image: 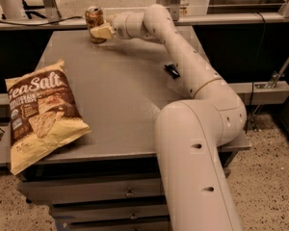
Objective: Pick orange can
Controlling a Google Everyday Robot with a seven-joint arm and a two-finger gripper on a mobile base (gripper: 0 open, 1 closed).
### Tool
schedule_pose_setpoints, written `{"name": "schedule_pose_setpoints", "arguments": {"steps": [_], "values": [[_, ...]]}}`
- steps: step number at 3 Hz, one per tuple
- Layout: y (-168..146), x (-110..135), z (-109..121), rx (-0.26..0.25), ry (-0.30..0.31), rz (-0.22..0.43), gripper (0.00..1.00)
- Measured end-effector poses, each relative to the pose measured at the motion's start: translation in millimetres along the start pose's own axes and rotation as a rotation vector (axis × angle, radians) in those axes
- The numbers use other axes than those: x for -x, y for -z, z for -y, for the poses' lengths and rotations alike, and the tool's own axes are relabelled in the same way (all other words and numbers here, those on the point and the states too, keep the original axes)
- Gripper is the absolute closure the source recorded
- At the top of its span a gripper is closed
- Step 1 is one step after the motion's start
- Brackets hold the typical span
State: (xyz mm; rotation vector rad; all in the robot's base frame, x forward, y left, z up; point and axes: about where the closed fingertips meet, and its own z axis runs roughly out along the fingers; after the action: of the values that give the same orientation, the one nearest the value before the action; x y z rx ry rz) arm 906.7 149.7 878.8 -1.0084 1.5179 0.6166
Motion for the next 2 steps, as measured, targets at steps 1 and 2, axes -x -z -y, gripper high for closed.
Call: {"name": "schedule_pose_setpoints", "arguments": {"steps": [1, 2], "values": [[6, 7, 0, 0.009, -0.051, 0.003, 0.64], [20, 19, -13, 0.046, -0.082, 0.020, 0.87]]}}
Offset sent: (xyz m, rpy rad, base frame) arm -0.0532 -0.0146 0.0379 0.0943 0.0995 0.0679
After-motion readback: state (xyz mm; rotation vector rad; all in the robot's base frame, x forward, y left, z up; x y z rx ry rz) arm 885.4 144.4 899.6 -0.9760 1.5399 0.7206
